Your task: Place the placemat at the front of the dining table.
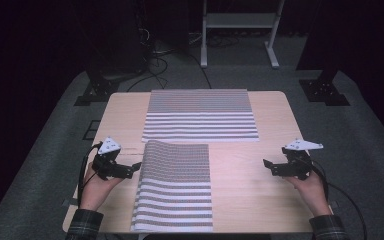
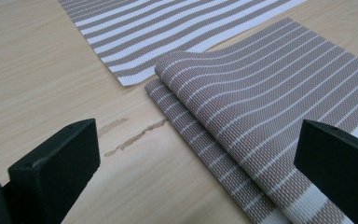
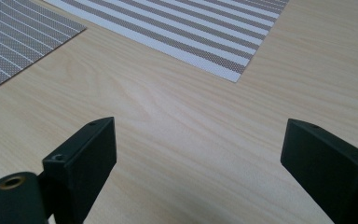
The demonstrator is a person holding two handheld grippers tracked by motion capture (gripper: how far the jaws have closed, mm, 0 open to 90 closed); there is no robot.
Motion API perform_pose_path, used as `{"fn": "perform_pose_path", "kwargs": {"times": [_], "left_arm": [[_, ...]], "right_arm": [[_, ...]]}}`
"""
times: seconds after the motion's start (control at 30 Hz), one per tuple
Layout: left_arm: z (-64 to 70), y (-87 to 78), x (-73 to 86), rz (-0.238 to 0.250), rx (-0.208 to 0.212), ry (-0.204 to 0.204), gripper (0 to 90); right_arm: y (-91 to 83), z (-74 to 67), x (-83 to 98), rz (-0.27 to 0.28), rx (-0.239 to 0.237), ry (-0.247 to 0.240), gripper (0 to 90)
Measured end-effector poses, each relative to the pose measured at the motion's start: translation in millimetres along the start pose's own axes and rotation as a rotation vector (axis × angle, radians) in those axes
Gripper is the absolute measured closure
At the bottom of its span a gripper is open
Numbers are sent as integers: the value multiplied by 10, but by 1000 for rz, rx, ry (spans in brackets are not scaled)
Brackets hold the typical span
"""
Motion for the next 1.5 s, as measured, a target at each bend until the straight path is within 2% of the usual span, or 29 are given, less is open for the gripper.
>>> {"fn": "perform_pose_path", "kwargs": {"times": [0.37,0.53,0.63,0.9,1.23,1.5], "left_arm": [[142,-107,276,-12,2,-5,0],[211,-107,446,-40,15,2,0],[249,-99,573,-77,13,14,0],[299,-148,796,-110,16,8,0],[268,-195,1012,-146,14,-1,0],[236,-182,1058,-124,25,-11,0]], "right_arm": [[-196,-31,242,2,-16,-1,93],[-247,-77,381,-11,-28,-18,93],[-267,-106,480,-29,-39,-23,93],[-384,-107,659,-46,-44,-17,93],[-473,-66,865,-77,-36,-14,93],[-482,-54,975,-103,-37,-21,93]]}}
Point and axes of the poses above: each handheld gripper's, and its own axes: y roughly forward along the jaws, x roughly out of its underside, z roughly to its right, the point moved 8 cm from there along y, roughly forward along the jaws, and after that the axes turned 13 degrees about x, right-handed, at the moved point
